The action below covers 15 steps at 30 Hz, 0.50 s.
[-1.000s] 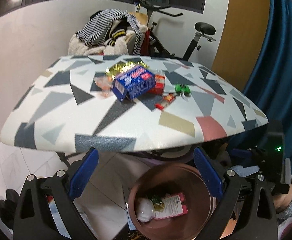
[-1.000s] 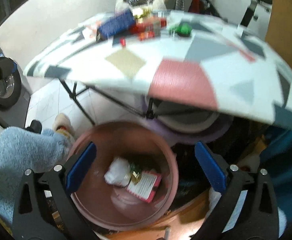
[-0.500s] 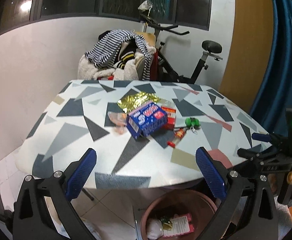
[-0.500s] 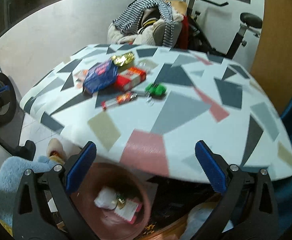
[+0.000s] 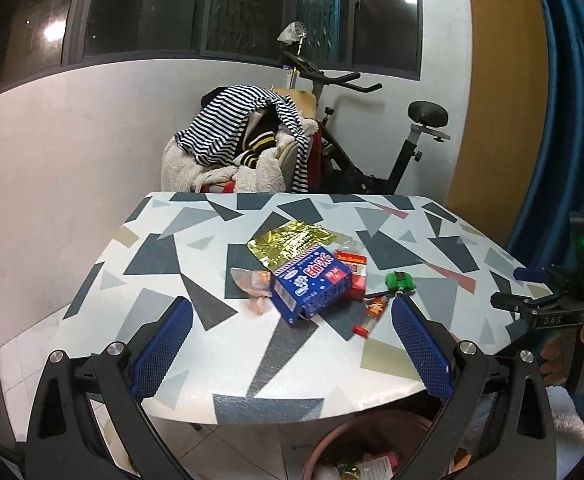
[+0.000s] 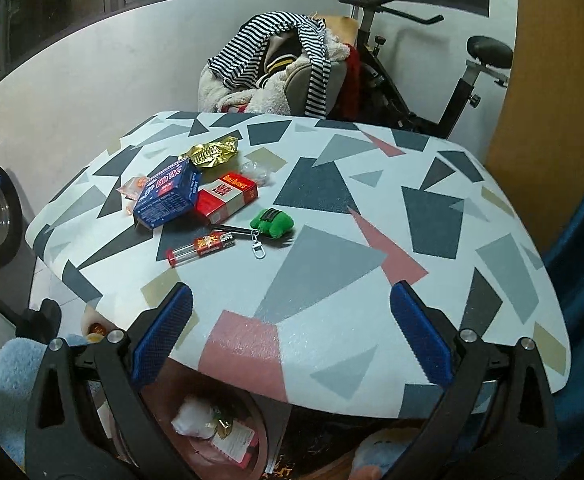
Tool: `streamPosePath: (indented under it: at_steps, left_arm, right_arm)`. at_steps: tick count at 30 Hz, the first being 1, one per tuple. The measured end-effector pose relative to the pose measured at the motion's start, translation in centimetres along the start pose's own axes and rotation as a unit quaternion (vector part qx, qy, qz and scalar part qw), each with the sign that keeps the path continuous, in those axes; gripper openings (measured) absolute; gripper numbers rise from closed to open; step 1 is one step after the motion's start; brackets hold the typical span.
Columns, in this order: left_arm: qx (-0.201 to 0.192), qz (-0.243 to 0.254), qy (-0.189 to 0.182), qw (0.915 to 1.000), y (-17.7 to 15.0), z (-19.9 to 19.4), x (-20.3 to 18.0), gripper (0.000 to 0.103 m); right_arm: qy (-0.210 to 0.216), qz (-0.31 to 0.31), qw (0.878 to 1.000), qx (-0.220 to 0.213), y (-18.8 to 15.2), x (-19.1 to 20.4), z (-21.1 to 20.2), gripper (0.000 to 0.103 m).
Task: Collect trash
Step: 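Raise both tools back above the table, then grasp the green plush keychain with the right tool while the left grasps the blue milk box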
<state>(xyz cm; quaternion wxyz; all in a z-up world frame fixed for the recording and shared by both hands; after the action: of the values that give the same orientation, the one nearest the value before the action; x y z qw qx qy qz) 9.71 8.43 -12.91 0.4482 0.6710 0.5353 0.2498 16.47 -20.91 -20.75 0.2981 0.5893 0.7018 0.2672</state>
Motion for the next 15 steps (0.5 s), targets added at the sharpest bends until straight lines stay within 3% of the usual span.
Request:
streamPosePath:
  at_steps: [5,11,15]
  left_arm:
    - [0.007,-0.007,0.013,0.9999,0.0,0.9,1.4,0.097]
    - [0.039,-0.041,0.002,0.9984,-0.7,3.5,3.3,0.097]
    - [0.057,-0.072,-0.015,0.9956,-1.2,5.3,4.1,0.097]
  right_arm:
    - [-0.021,-0.007,1.0,0.009,0.7,0.3,1.5,0.097]
    - [0.009,0.026,0.999,0.026,2.0,0.7,5.5,0.096]
    - [0.035,0.051,0.997,0.052,3.2,2.0,9.1,0.077]
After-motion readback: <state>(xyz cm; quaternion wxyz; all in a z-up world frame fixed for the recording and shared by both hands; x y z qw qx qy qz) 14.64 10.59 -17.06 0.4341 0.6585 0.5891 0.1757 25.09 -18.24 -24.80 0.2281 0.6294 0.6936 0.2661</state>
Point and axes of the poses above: each gripper's, at about its wrist camera, not at the fingertips, and z roughly the way its jaws point, x to its left, y to its top, the point moved 4 cm from there along z, roughly the way its jaws point, and after that the axes turned 12 degrees about -y, right-handed, at the moved point
